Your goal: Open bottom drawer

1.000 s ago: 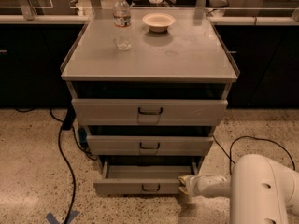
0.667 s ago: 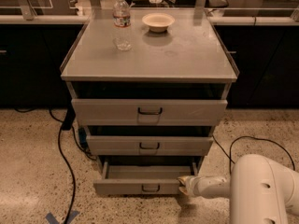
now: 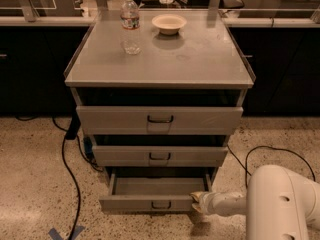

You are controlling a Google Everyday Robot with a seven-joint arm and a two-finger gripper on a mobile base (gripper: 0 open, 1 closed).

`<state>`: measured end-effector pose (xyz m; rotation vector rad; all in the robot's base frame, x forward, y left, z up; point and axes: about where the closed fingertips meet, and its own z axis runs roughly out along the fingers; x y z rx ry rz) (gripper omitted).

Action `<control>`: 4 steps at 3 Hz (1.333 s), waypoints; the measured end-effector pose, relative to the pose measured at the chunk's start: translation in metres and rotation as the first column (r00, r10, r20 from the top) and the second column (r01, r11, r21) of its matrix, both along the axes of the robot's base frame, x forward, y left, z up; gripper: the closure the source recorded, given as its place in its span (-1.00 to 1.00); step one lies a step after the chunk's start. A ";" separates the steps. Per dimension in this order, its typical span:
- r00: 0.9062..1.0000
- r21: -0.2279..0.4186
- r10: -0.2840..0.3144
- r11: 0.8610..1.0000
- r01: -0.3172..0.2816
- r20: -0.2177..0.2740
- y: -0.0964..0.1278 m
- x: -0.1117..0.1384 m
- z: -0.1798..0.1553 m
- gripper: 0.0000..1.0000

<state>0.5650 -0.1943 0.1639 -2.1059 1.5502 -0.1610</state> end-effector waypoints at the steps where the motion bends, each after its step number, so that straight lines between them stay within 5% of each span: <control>1: 1.000 0.002 -0.009 1.000 0.009 -0.005 0.000 -0.009 0.003 1.00; 4: 1.000 -0.002 -0.005 1.000 0.005 -0.019 0.002 -0.014 0.002 1.00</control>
Offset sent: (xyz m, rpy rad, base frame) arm -0.2051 -0.0272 -0.0226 0.0135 0.0881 -0.1815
